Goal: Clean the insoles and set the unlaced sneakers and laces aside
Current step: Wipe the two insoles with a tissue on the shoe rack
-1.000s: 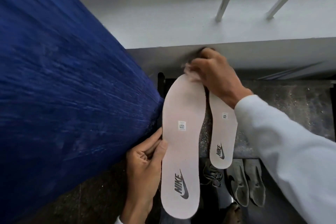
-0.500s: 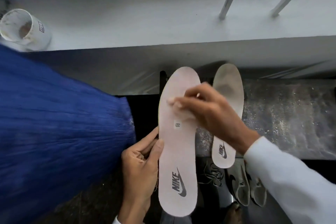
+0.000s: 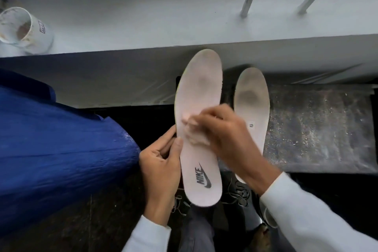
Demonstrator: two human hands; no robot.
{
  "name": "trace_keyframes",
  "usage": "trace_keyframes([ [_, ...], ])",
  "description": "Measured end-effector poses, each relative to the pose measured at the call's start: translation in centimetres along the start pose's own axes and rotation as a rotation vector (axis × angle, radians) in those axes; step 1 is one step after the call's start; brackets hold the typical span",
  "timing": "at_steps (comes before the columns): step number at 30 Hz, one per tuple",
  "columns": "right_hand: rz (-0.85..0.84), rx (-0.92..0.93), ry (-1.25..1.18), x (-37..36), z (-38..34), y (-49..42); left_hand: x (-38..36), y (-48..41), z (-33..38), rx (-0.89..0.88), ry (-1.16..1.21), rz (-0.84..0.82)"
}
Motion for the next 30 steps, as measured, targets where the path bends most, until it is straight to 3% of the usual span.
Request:
trace_keyframes([
  [5, -0.084, -0.009, -0.027, -2.5, -0.2, 5.2, -0.4, -1.2, -1.5, 0.06, 0.054, 0.042],
  [10, -0.279, -0.026, -0.142, -3.5, 0.1, 10.2, -1.1, -1.3, -2.5, 0.055, 0.026, 0.027],
  [18, 0.119, -0.232, -0.194, 2.9, 2.2, 14.5, -1.5, -1.8, -4.6, 0.09, -0.025, 0.02],
  [26, 0.325, -0.442, -0.285, 4.5, 4.2, 18.5, -4.1, -3.5, -6.3, 0.081, -0.118, 0.019],
  [30, 0.4, -0.45, -0.307, 5.0, 4.3, 20.1, -4.2, -3.3, -6.3, 0.014, -0.328, 0.043],
])
Point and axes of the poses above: each hand's wrist, its own y-axis away from the middle knuckle, its own x-axis out of the back of the hand, z = x × y, the point moved 8 cm from there along -y, towards the middle knuckle, and after that the axes turned 7 degrees about -y, right-handed, at the moved point
